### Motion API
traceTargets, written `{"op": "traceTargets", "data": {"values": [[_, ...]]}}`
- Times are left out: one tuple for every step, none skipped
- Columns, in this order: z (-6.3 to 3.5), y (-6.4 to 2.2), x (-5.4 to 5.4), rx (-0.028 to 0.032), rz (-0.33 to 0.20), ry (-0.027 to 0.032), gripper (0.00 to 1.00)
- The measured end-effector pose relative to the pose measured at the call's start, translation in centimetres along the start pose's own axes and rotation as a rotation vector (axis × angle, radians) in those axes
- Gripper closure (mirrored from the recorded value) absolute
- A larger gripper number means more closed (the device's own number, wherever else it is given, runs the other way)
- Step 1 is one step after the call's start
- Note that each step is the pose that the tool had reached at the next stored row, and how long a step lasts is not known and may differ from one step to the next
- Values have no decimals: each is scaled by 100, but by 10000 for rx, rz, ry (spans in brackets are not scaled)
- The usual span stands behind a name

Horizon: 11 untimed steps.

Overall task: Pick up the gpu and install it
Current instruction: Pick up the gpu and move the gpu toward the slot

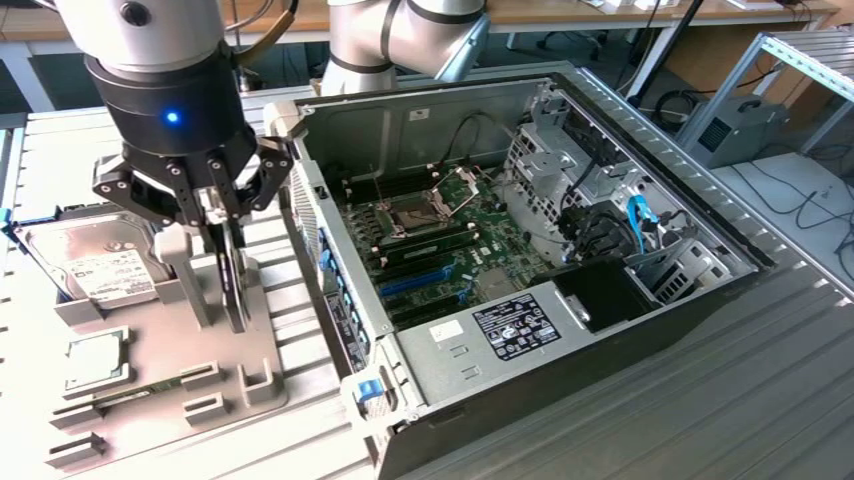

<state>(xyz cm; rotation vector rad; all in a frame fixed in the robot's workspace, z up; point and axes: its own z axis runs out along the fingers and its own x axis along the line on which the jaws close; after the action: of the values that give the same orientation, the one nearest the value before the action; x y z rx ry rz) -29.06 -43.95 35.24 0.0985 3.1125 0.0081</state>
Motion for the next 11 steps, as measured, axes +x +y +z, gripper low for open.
{"op": "traceTargets", "data": {"values": [[-7,0,0,0,0,0,73],[-16,0,0,0,0,0,73],[-29,0,-1,0,0,0,73],[-37,0,-1,0,0,0,73],[-44,0,-1,0,0,0,73],[-55,0,-1,-1,0,-1,73],[-67,0,-2,-1,0,-1,73],[-89,0,-2,-1,0,-1,73],[-103,1,-3,-1,0,-1,73],[-112,1,-3,0,0,0,73],[-121,1,-3,0,0,0,73]]}}
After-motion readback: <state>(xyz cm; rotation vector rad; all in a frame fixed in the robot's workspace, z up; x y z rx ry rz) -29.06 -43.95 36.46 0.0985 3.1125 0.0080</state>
